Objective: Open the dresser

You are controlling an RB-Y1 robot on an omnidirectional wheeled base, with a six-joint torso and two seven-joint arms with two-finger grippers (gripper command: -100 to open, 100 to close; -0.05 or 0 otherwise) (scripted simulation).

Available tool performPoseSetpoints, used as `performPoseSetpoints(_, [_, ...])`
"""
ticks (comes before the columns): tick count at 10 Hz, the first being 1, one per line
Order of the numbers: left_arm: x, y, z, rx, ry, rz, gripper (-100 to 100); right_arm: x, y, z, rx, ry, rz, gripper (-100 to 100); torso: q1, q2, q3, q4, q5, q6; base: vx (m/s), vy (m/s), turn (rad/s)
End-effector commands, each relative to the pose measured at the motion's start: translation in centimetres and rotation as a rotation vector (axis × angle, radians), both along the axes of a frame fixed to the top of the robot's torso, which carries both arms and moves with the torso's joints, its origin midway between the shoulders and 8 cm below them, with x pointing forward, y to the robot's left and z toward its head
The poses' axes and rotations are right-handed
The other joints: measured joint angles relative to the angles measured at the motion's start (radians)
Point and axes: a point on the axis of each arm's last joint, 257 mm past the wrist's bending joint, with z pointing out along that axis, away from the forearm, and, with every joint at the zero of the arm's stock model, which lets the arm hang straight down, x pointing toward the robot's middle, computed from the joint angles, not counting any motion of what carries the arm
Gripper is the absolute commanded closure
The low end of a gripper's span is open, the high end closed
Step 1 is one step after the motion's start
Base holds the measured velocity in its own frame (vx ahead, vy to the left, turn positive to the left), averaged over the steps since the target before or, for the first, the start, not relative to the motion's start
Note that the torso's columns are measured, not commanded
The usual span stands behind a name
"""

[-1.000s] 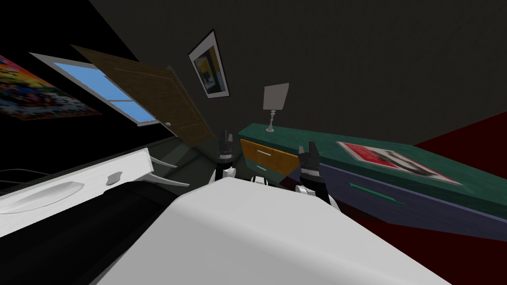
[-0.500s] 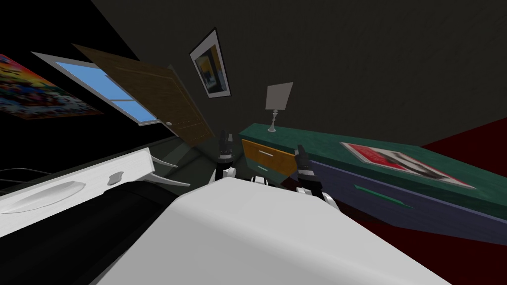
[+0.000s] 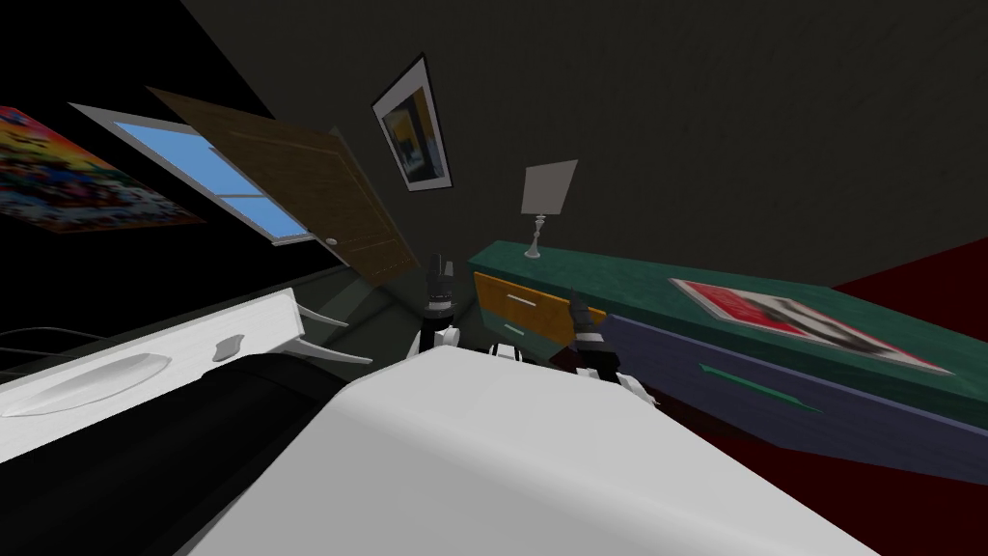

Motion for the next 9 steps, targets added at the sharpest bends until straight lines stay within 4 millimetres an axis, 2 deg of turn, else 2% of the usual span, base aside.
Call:
performPoseSetpoints(1, [0.0, 0.0, 0.0, 0.000, 0.000, 0.000, 0, 0.5, -0.5, -3.1, -0.100, 0.081, -0.029, -100, 0.000, 0.000, 0.000, 0.000, 0.000, 0.000, 0.011, 0.049, 0.009])
performPoseSetpoints(2, [0.0, 0.0, 0.0, 0.000, 0.000, 0.000, 0, 0.5, -0.4, -3.2, -0.132, 0.082, -0.031, -100, 0.000, 0.000, 0.000, 0.000, 0.000, 0.000, 0.008, 0.045, 0.004])
performPoseSetpoints(3, [0.0, 0.0, 0.0, 0.000, 0.000, 0.000, 0, 0.8, -0.8, -5.2, -0.173, 0.134, -0.049, -100, 0.000, 0.001, 0.000, 0.000, 0.000, 0.000, 0.008, 0.050, 0.011])
performPoseSetpoints(5, [0.0, 0.0, 0.0, 0.000, 0.000, 0.000, 0, 0.8, -0.7, -5.3, -0.210, 0.135, -0.052, -100, 0.000, 0.000, 0.000, 0.000, 0.000, 0.000, 0.004, 0.036, 0.002])
performPoseSetpoints(6, [0.0, 0.0, 0.0, 0.000, 0.000, 0.000, 0, 1.0, -1.2, -7.4, -0.261, 0.189, -0.072, -100, -0.001, 0.001, 0.000, 0.000, 0.000, 0.000, 0.000, 0.036, 0.012])
performPoseSetpoints(7, [0.0, 0.0, 0.0, 0.000, 0.000, 0.000, 0, 1.0, -1.1, -7.5, -0.290, 0.189, -0.074, -100, 0.000, 0.001, 0.000, 0.000, 0.000, 0.000, 0.008, 0.044, 0.004])
performPoseSetpoints(8, [0.0, 0.0, 0.0, 0.000, 0.000, 0.000, 0, 1.1, -1.7, -9.5, -0.331, 0.241, -0.093, -100, 0.000, 0.000, 0.000, 0.000, 0.000, 0.000, 0.016, 0.063, 0.010])
performPoseSetpoints(9, [0.0, 0.0, 0.0, 0.000, 0.000, 0.000, 0, 1.1, -1.6, -9.5, -0.359, 0.242, -0.096, -100, 0.001, 0.000, 0.000, 0.000, 0.000, 0.000, 0.008, 0.053, 0.003])
